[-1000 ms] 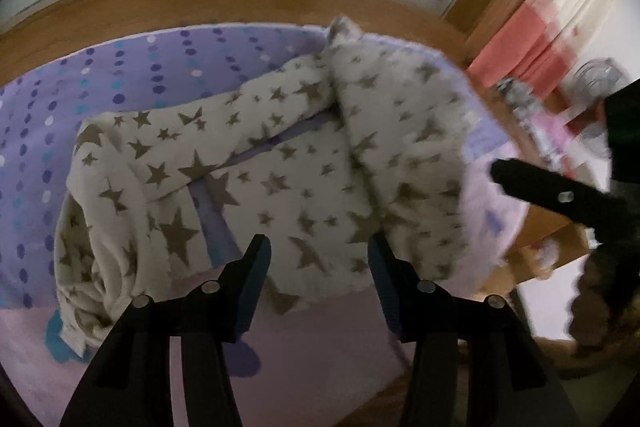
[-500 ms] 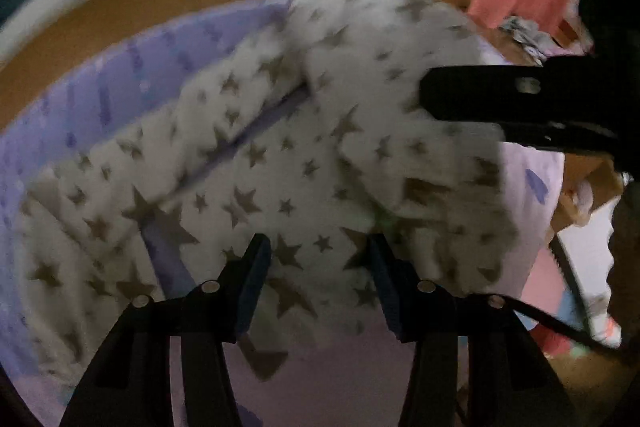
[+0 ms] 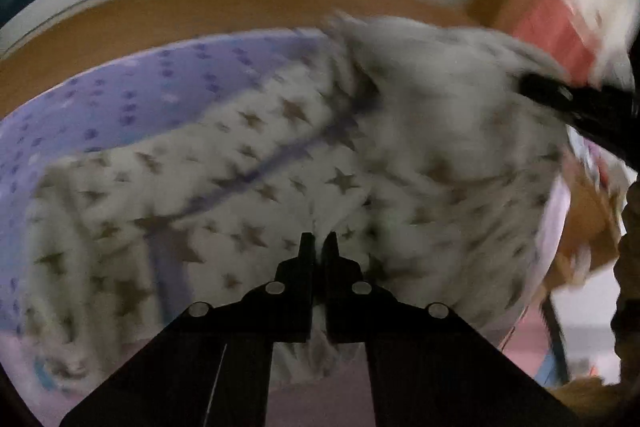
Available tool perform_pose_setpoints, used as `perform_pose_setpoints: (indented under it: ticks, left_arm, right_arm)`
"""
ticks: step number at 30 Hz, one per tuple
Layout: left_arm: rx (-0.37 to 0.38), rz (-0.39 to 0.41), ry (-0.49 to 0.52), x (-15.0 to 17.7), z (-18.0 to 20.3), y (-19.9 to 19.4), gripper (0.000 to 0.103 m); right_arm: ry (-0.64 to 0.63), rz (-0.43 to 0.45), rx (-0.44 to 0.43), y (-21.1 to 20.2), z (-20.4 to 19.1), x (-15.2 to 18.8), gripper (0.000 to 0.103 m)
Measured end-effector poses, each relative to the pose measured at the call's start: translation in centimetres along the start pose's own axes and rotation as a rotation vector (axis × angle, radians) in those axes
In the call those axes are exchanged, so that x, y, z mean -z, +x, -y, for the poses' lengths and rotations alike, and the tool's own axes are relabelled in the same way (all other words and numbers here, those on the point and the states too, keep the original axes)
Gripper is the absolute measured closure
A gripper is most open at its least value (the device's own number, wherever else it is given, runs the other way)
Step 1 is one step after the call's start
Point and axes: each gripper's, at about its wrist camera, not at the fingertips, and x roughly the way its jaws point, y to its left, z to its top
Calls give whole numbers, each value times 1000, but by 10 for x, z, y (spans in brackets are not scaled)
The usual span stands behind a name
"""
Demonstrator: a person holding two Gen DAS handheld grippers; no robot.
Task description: Organize soft objects
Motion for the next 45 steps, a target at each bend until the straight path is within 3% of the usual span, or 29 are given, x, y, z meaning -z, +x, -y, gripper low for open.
perform_pose_setpoints:
  ticks: [6,12,14,17,19,22,24,27,31,34,37,45]
  left_arm:
    - [-68,80,-162,1,-12,-42,100]
    - [-154,93,-297,13,-21,-57,100]
    - [-178,75,-334,18,-24,-51,99]
    - [-199,40,-350,26,-22,-45,99]
    - [-203,26,-341,30,-13,-44,98]
    - [-173,23,-324,36,6,-50,83]
    - [-143,23,-300,37,21,-48,75]
    - [-93,9,-217,33,54,-37,71]
    - [-47,-39,-93,28,98,-12,67]
    - [-44,-78,57,26,131,7,67]
    - [-89,-99,227,24,161,28,67]
    - [-220,-101,503,23,187,72,65]
  right_arm:
    - [-6,124,210,-36,89,-55,89]
    - [-66,91,355,-2,164,-101,89]
    - [-90,16,374,33,187,-107,89]
    - [-97,-114,331,76,207,-102,87]
    - [-112,-156,301,84,212,-94,85]
    - [-133,-156,247,69,213,-81,69]
    - [-126,-120,245,49,218,-72,44]
    - [-86,-69,214,12,223,-49,31]
    - [23,-137,59,-7,238,-5,30]
    - [12,-197,82,6,234,22,30]
    - [-37,-227,98,18,224,41,30]
    - [-71,-212,63,39,214,40,30]
